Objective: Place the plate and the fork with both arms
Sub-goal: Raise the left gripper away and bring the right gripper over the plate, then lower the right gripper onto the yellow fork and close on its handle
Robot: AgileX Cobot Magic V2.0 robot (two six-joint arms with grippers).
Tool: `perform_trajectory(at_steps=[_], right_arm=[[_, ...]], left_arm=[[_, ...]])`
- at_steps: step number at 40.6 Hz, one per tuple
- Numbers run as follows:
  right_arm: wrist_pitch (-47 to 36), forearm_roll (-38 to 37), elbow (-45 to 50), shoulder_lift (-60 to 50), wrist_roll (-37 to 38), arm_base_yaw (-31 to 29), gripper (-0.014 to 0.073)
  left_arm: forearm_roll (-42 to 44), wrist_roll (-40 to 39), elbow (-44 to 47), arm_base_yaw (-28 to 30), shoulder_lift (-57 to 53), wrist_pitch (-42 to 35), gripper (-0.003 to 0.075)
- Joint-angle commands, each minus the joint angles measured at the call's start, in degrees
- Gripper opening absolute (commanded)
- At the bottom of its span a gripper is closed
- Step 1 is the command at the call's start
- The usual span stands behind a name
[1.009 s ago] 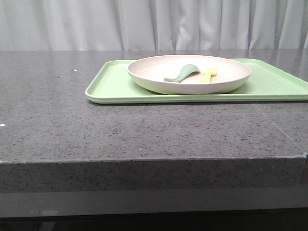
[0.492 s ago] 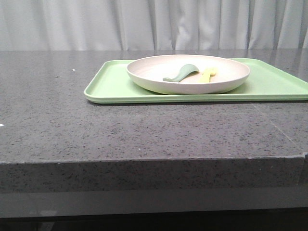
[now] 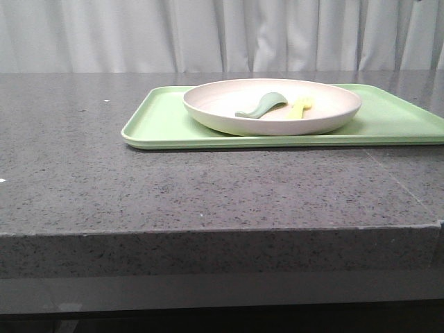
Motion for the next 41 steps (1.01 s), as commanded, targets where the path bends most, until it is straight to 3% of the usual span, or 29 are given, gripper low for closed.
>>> perform_trajectory(at_steps=[1, 9, 25, 41], right_arm=[[-0.6, -4.6, -5.2, 2.7, 7.2, 2.1, 0.0528], [2.2, -6.1, -12.4, 11.4, 15.3, 3.6, 0.0528], [11.1, -5.5, -26.1, 24.7, 15.4, 3.6, 0.0528], [13.0, -5.5, -28.1, 28.9, 16.3, 3.3, 0.0528]], left_arm=[[-0.3, -0.5, -1.6, 0.1, 0.0, -4.7, -0.0018], [-0.3, -0.5, -1.6, 0.1, 0.0, -4.7, -0.0018], [-0.3, -0.5, -1.6, 0.1, 0.0, -4.7, -0.0018], [-0.3, -0.5, -1.6, 0.1, 0.0, -4.7, -0.0018]])
